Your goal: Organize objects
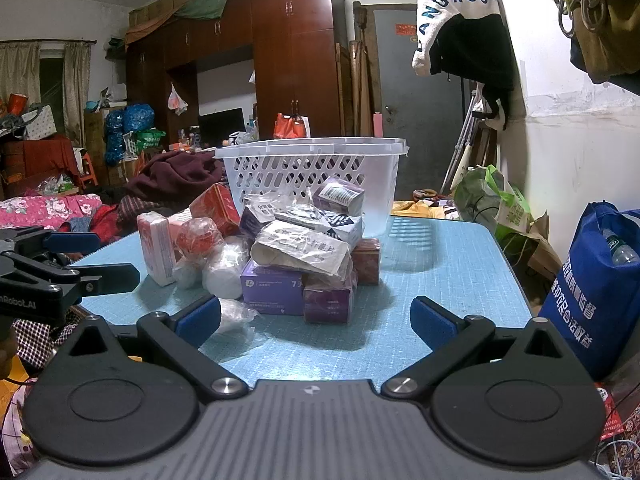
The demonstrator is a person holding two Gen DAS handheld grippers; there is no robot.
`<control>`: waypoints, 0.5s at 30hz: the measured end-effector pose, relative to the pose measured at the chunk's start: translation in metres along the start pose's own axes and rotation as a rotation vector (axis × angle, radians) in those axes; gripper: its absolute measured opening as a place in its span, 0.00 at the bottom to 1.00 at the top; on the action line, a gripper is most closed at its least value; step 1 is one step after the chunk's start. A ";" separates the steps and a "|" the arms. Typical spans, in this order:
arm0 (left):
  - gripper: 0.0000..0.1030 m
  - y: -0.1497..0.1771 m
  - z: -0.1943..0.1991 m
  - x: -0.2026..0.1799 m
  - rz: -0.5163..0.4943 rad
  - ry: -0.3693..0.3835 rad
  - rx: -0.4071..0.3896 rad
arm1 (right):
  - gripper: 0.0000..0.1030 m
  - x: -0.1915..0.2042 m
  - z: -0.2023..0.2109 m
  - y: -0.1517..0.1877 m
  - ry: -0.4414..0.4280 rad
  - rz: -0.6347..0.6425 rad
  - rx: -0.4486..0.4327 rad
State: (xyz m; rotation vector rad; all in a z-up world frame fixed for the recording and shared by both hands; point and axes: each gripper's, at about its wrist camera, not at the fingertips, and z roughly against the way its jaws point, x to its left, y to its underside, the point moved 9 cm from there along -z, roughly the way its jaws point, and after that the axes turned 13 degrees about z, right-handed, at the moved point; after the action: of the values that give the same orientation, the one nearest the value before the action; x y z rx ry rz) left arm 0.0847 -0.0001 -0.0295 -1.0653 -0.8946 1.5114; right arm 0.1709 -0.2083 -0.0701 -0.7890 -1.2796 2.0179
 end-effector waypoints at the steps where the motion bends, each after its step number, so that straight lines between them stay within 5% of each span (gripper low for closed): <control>1: 1.00 0.000 0.000 0.000 0.000 -0.001 0.000 | 1.00 0.000 0.000 0.000 0.000 0.000 0.000; 15: 1.00 0.000 0.000 0.002 0.001 -0.004 0.000 | 1.00 -0.002 0.001 0.000 -0.001 0.000 -0.002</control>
State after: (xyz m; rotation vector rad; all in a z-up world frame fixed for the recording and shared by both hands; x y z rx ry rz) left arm 0.0850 0.0015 -0.0296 -1.0631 -0.8967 1.5148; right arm 0.1711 -0.2101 -0.0691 -0.7889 -1.2817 2.0173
